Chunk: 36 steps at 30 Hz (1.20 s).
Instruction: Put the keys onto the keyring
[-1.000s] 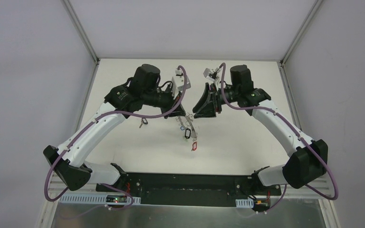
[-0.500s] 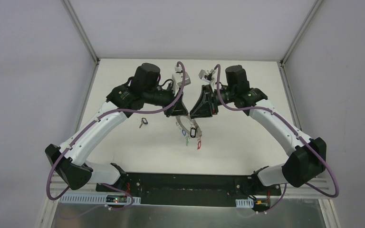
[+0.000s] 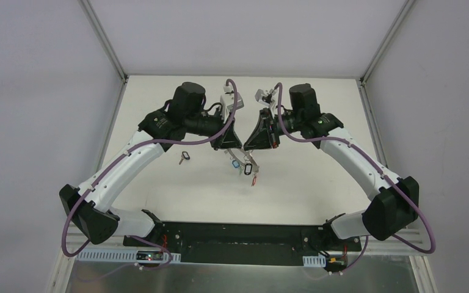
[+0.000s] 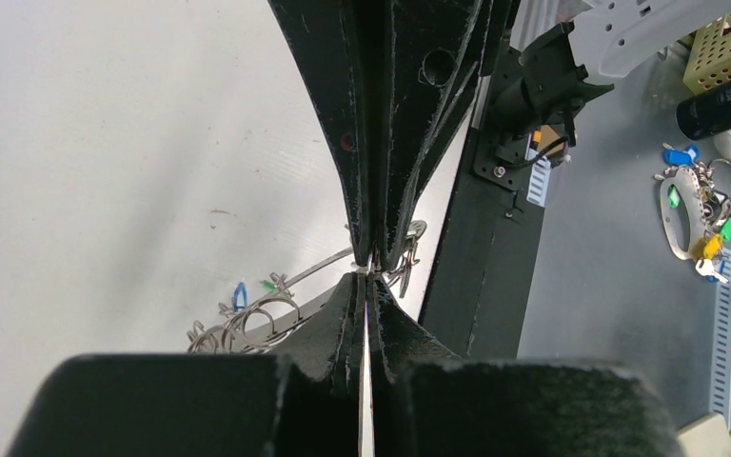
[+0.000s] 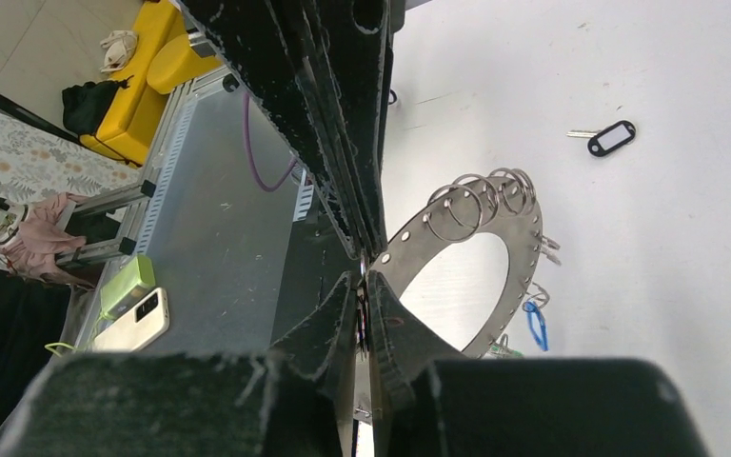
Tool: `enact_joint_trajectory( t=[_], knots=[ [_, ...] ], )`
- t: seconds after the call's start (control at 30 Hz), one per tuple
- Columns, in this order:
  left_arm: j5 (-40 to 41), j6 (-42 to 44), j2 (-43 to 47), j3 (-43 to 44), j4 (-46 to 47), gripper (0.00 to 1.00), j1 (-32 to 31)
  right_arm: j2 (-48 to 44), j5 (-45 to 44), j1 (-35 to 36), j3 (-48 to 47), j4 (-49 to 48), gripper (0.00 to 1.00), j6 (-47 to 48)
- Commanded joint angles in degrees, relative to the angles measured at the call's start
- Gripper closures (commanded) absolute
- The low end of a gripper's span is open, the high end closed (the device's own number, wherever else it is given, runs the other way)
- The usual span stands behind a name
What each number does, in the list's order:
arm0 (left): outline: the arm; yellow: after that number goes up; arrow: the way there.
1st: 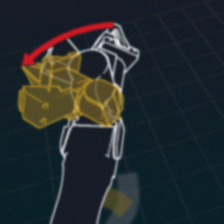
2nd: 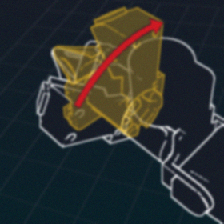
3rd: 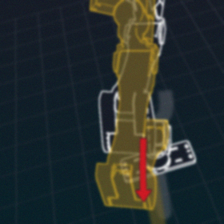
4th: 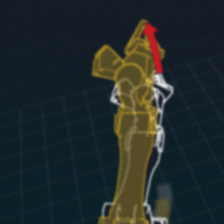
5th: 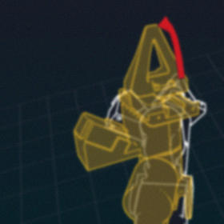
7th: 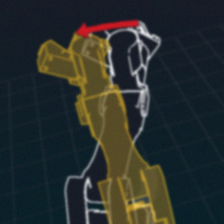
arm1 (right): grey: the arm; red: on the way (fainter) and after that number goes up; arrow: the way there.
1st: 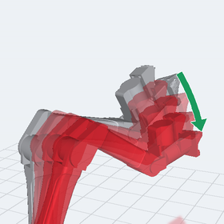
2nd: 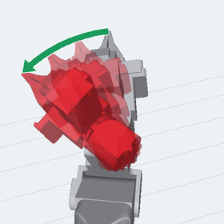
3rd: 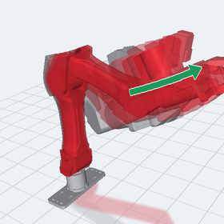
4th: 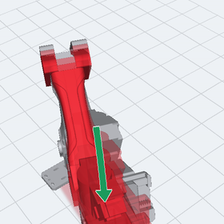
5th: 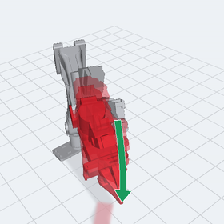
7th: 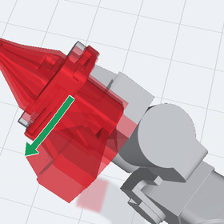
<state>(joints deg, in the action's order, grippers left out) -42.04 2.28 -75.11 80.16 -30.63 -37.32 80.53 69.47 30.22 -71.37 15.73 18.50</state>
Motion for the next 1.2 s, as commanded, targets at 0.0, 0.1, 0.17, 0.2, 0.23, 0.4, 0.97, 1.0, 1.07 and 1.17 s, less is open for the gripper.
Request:
enact_joint_trajectory(
  t=[0.0,0.1,0.17,0.2,0.23,0.4,0.97,1.0,1.07,1.17],
  knots=[
    [-2.43,-0.21,1.29,-0.12,2.71,1.00,0.76,-1.25,0.71,0.15,-1.97,-1.11,0.93,0.64],
    [-2.36,0.29,1.45,-0.44,2.42,1.00,0.84,-1.41,-0.14,0.14,-2.43,-0.37,0.97,1.06],
    [-2.19,0.56,1.52,-0.82,2.50,1.00,0.85,-1.54,-1.37,0.13,-3.32,1.48,1.00,2.49],
    [-2.20,0.67,1.51,-0.85,2.58,1.00,0.85,-1.64,-2.40,0.19,-3.78,2.62,1.00,3.29],
    [-2.06,0.83,1.53,-0.88,2.58,1.00,0.92,-1.75,-3.39,0.24,-4.30,3.67,1.00,4.12],
    [0.11,1.79,1.19,-0.64,3.42,0.90,0.98,-2.17,-10.97,1.07,-7.34,9.20,1.00,7.49],
    [-5.69,5.88,-0.12,-3.68,13.68,0.66,2.25,-1.99,-15.96,1.93,-9.77,12.01,1.00,7.76],
    [-5.71,6.32,-0.07,-4.14,13.84,0.66,2.24,-2.04,-15.49,1.79,-9.75,11.80,1.00,7.51],
    [-5.71,7.17,0.11,-5.06,14.27,0.66,2.25,-2.13,-14.51,1.40,-9.51,11.13,1.00,6.86],
    [-6.11,8.07,-0.05,-5.36,14.45,0.66,2.25,-2.13,-13.53,0.96,-9.11,10.46,1.00,6.23]
  ],
)
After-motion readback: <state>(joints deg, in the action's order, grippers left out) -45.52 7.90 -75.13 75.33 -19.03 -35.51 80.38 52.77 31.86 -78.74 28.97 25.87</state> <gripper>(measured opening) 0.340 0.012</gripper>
